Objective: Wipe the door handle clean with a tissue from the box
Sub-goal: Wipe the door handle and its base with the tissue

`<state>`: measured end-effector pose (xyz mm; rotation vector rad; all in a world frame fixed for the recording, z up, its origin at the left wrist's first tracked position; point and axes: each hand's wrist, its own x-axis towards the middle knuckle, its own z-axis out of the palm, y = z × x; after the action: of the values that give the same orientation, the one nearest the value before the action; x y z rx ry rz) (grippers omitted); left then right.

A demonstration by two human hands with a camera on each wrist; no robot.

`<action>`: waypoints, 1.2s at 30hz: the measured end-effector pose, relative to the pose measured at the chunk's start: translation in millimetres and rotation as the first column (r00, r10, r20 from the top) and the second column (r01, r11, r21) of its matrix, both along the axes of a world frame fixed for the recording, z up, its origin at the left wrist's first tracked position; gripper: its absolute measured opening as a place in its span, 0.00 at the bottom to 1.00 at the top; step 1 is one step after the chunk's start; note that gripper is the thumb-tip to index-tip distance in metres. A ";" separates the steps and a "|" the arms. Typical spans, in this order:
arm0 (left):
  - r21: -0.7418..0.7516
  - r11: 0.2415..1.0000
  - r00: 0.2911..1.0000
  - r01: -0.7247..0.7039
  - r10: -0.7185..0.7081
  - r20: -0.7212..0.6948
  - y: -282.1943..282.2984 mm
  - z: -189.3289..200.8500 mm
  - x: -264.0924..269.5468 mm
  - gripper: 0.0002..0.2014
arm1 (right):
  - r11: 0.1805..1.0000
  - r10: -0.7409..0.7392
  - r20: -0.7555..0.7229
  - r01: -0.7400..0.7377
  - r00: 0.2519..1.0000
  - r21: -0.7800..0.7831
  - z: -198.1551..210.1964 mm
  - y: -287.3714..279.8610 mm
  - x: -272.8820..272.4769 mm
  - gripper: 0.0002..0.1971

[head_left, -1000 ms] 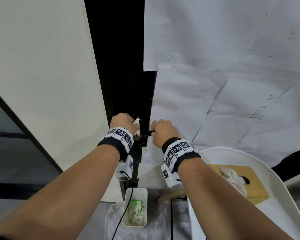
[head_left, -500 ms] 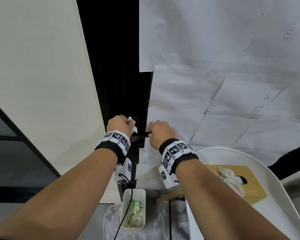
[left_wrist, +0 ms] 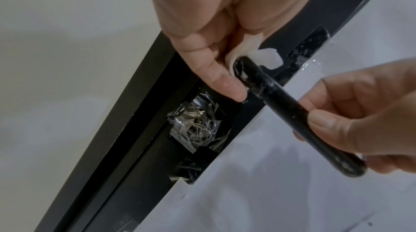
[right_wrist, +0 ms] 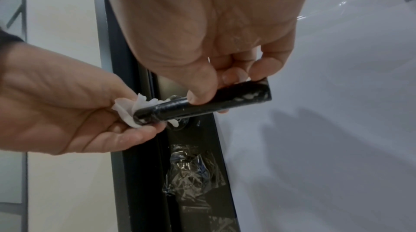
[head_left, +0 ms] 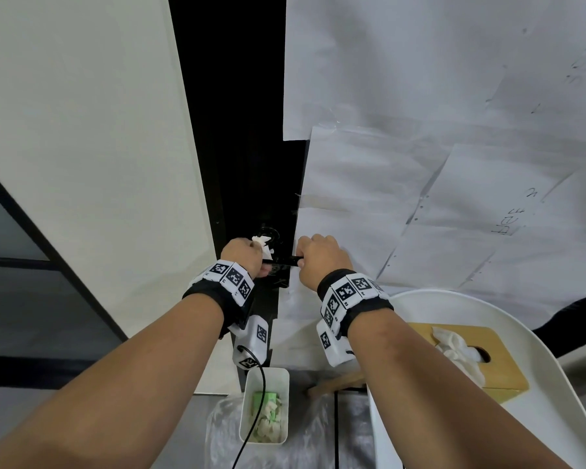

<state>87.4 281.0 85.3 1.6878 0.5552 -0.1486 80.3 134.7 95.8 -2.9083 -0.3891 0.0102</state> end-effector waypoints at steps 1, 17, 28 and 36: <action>-0.049 0.999 1.000 -0.010 0.009 -0.016 0.2 2.7 -3.0 0.15 | 1.000 -0.001 0.001 0.001 1.000 -0.004 0.2 0.6 -0.1 0.09; 0.585 0.806 0.990 0.094 -0.137 0.029 19.1 -3.4 -28.0 0.13 | 1.000 -0.015 0.037 0.015 0.999 -0.021 -3.4 1.0 -4.4 0.09; 0.518 0.852 0.978 0.072 -0.162 0.131 9.1 -6.8 -26.2 0.12 | 0.999 -0.021 0.057 0.023 0.998 -0.025 -6.2 1.4 -4.3 0.10; 0.533 0.842 0.982 0.088 -0.164 0.097 11.3 -13.8 -17.3 0.13 | 0.999 -0.010 0.053 0.013 0.999 -0.044 -4.9 1.7 -1.7 0.12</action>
<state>70.1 292.3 71.5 2.2565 0.3957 0.0351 78.6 136.5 90.9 -2.9595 -0.3857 -0.0611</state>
